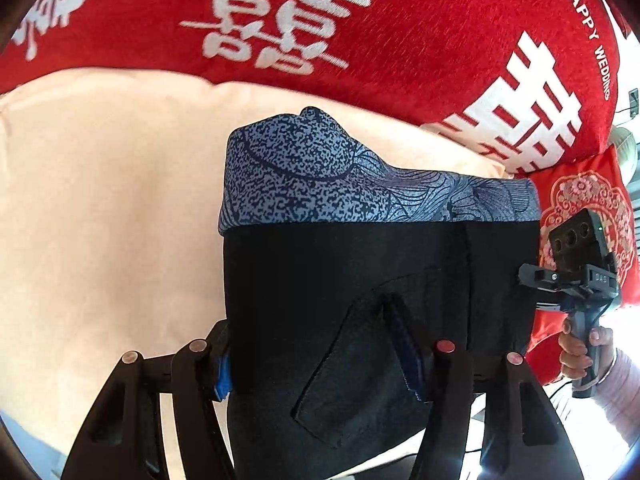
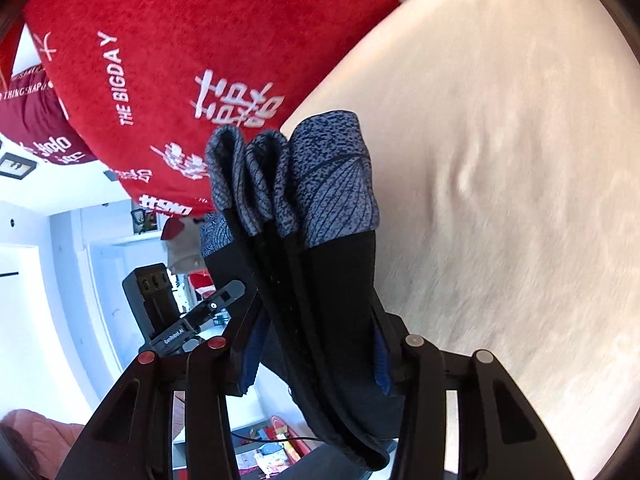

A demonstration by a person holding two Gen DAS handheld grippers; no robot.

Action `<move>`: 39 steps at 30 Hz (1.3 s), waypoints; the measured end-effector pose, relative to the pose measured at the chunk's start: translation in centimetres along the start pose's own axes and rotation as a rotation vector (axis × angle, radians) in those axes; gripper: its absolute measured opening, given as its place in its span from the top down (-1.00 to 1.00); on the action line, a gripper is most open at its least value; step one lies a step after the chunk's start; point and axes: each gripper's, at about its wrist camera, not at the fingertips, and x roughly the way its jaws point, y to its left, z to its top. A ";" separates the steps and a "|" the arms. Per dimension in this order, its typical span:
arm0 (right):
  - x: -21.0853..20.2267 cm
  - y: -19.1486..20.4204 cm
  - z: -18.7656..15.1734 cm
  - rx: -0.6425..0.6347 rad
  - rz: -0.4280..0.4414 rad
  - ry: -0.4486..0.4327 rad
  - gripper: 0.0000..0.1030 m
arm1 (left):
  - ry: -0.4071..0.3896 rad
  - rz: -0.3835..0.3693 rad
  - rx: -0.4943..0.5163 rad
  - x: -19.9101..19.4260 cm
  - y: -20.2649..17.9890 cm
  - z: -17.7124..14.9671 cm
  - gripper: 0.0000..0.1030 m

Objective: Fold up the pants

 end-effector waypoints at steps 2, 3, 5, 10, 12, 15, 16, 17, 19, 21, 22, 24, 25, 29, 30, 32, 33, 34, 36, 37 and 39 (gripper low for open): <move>0.6 0.1 -1.2 0.007 0.000 0.010 0.05 | 0.011 0.008 -0.003 -0.2 0.5 -0.8 -0.26; 0.7 0.1 -1.7 0.010 -0.003 0.010 0.05 | 0.019 0.008 -0.005 -0.2 0.9 -1.2 -0.26; 1.2 -0.2 -3.1 0.039 -0.001 -0.001 0.05 | 0.037 0.009 -0.006 0.0 1.3 -1.5 -0.26; 2.5 -1.2 -6.0 0.106 -0.008 -0.031 0.05 | 0.047 0.031 0.044 0.2 2.4 -2.0 -0.26; 2.7 -1.4 -6.5 0.110 -0.028 -0.055 0.05 | 0.018 0.103 0.116 0.5 2.3 -2.2 -0.26; 2.6 -2.3 -6.3 0.130 -0.061 -0.088 0.00 | -0.012 0.157 0.179 1.5 2.4 -2.3 -0.40; 2.8 -2.5 -6.1 0.128 -0.086 -0.093 0.00 | -0.025 0.165 0.190 1.7 2.4 -2.2 -0.61; 3.1 -2.6 -5.9 0.114 -0.123 -0.093 -0.07 | -0.035 0.178 0.202 2.0 2.4 -2.2 -0.69; 3.4 -3.0 -5.8 0.092 -0.180 -0.095 -0.16 | -0.043 0.195 0.221 2.7 2.3 -2.2 -1.00; 3.5 -3.5 -6.0 0.101 -0.195 -0.107 -0.26 | -0.046 0.203 0.228 3.4 2.1 -2.1 -1.00; 3.5 -3.7 -6.1 0.106 -0.207 -0.116 -0.28 | -0.048 0.194 0.232 3.5 1.9 -2.0 -1.00; 3.5 -3.8 -6.3 0.109 -0.216 -0.130 -0.30 | -0.048 0.199 0.239 3.8 1.4 -1.9 -1.00; 3.4 -3.6 -6.5 0.109 -0.229 -0.139 -0.33 | -0.039 0.196 0.237 4.0 1.3 -1.9 -1.00; 3.4 -2.6 -6.6 0.083 -0.314 -0.147 -0.50 | 0.012 0.155 0.182 4.7 1.2 -1.6 -1.00; 3.5 -2.3 -6.6 0.080 -0.339 -0.144 -0.55 | 0.025 0.134 0.162 4.9 1.4 -1.6 -1.00; 3.5 -1.9 -6.6 0.080 -0.384 -0.141 -0.59 | 0.037 0.117 0.127 5.0 1.8 -1.6 -1.00; 3.4 -1.7 -6.8 0.082 -0.409 -0.142 -0.62 | 0.038 0.128 0.123 4.9 1.8 -1.7 -1.00; 3.3 -1.3 -7.0 0.081 -0.442 -0.146 -0.64 | 0.032 0.152 0.134 4.7 1.5 -1.9 -1.00; 2.8 -0.4 -7.7 0.065 -0.517 -0.168 -0.67 | -0.011 0.266 0.198 3.6 0.0 -2.6 -1.00; 2.5 0.2 -8.3 0.049 -0.563 -0.183 -0.68 | -0.023 0.304 0.224 3.2 -0.4 -2.9 -1.00; 2.2 0.8 -9.1 0.038 -0.611 -0.198 -0.71 | -0.049 0.366 0.274 1.9 -1.5 -4.0 -1.00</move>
